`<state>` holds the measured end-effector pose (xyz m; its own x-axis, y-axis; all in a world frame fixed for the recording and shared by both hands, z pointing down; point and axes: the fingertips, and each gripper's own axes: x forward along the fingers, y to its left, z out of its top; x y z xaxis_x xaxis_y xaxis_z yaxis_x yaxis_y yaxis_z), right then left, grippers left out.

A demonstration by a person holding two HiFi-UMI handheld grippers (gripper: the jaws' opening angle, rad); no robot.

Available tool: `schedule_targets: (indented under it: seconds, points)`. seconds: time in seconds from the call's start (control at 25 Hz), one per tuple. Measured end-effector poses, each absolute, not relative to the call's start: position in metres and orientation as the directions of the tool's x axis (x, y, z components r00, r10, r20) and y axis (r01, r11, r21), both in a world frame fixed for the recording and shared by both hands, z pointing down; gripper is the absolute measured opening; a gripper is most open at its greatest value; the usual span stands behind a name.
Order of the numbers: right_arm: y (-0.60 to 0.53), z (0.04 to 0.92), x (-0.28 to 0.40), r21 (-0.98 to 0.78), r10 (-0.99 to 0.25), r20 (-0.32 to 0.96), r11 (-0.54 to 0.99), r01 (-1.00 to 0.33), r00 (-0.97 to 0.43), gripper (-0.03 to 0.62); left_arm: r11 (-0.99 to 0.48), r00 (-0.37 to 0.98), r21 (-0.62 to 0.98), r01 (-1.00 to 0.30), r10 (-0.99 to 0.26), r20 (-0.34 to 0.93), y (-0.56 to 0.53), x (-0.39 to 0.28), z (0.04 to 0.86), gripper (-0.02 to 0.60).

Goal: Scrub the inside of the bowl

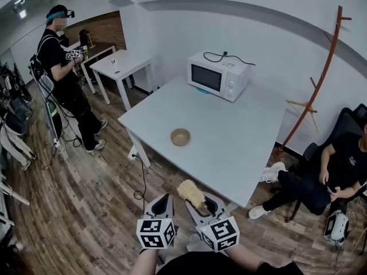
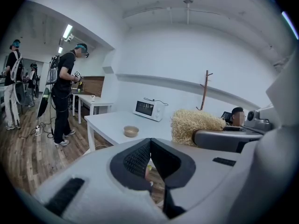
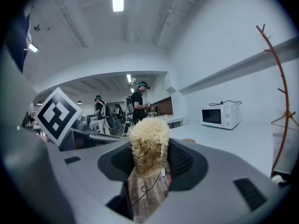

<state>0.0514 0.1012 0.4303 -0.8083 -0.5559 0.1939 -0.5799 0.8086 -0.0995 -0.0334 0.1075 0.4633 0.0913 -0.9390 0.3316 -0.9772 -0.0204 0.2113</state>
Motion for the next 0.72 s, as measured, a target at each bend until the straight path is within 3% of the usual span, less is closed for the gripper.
schedule_targets:
  seconds: [0.72]
  points:
    - [0.016, 0.451, 0.055, -0.16, -0.5, 0.232, 0.826, -0.54, -0.834, 0.184, 0.039, 0.039, 0.212, -0.977, -0.936, 0.351, 0.03, -0.037, 0.476, 0.017]
